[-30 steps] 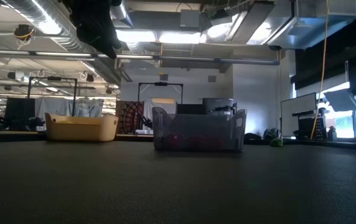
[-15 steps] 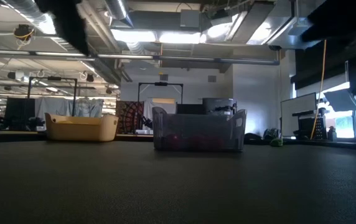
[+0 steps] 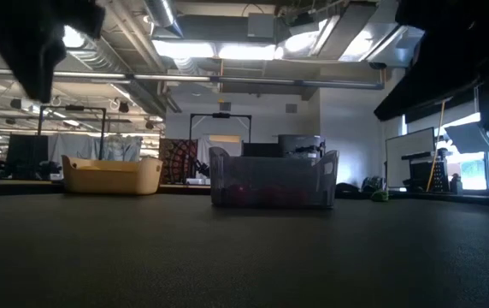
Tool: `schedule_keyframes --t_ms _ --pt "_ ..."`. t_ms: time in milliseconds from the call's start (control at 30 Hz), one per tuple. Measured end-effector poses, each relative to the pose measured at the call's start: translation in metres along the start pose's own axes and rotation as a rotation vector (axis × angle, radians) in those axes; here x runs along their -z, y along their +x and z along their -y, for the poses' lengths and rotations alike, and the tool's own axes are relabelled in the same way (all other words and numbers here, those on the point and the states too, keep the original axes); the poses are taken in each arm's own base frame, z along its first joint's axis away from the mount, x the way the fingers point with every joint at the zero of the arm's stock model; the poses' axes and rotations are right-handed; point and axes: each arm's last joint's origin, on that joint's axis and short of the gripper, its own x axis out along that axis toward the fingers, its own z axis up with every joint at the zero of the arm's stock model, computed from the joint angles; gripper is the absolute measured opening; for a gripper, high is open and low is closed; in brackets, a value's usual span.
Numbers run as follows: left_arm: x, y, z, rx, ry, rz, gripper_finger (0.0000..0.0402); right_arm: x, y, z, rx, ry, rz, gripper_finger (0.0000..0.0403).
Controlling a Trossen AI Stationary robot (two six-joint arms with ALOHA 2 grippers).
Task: Sort produce into baskets
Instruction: Put the red bell pepper into the transparent bin
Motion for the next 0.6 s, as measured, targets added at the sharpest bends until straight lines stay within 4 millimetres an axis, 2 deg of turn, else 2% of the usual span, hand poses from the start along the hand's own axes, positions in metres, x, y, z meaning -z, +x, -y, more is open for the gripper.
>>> schedule_keyframes --t_ms 233,467,600 --pt "0.008 0.036 0.001 -0.052 0.024 -0.256 0.0304 0.004 0.014 0.0 0.04 -0.013 -0.028 0.0151" --pt "0.012 0.076 -0.008 -0.099 -0.012 -0.493 0.0304 0.006 0.015 -0.002 0.025 -0.015 -0.041 0.0151" --pt "0.008 0.095 -0.01 -0.109 0.042 -0.603 0.0304 0.006 0.015 -0.002 0.024 -0.014 -0.039 0.0151"
